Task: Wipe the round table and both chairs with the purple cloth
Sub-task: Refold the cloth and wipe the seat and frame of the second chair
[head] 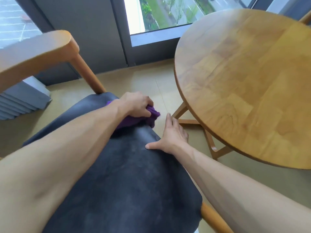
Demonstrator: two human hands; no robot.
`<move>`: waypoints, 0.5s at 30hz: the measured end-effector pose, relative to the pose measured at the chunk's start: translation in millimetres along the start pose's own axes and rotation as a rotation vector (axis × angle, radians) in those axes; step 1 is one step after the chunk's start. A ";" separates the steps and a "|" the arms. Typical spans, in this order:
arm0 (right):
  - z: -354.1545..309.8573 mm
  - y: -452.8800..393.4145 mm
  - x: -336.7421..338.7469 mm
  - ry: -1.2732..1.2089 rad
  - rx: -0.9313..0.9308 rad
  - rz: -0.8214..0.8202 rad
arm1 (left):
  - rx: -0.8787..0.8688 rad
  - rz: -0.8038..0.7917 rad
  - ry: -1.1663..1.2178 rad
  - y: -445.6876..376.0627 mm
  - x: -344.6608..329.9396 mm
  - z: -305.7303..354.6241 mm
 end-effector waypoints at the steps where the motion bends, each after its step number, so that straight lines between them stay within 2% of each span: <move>1: 2.2 0.9 1.0 -0.047 -0.006 -0.037 | 0.140 0.049 0.000 -6.6 2.4 -10.6; 3: 6.8 1.4 7.4 -0.177 0.002 -0.028 | 0.337 0.142 -0.025 -3.4 -1.6 -11.1; 4: 10.2 2.0 15.2 -0.240 0.007 0.030 | 0.326 0.165 -0.041 4.5 -6.1 5.3; 6: 15.2 2.3 34.0 -0.344 0.017 0.153 | 0.195 0.172 0.006 31.1 -15.9 53.2; 8: 13.4 2.8 48.1 -0.434 0.023 0.192 | 0.067 0.112 0.079 64.0 -23.8 96.0; 13: -2.5 -0.3 64.1 -0.410 0.083 0.124 | -0.276 -0.030 0.020 130.6 -34.5 182.0; 15: -5.6 0.8 63.8 -0.407 0.113 0.091 | -0.372 -0.039 0.002 150.7 -37.1 201.1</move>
Point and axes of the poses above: each hand's wrist, its own y-axis away from the middle knuckle, its own x-axis out of the back of the hand, z = x × y, the point moved 4 cm from there along -y, towards the middle knuckle, and after that the axes turned 14 degrees about x, right-handed, at the moved point
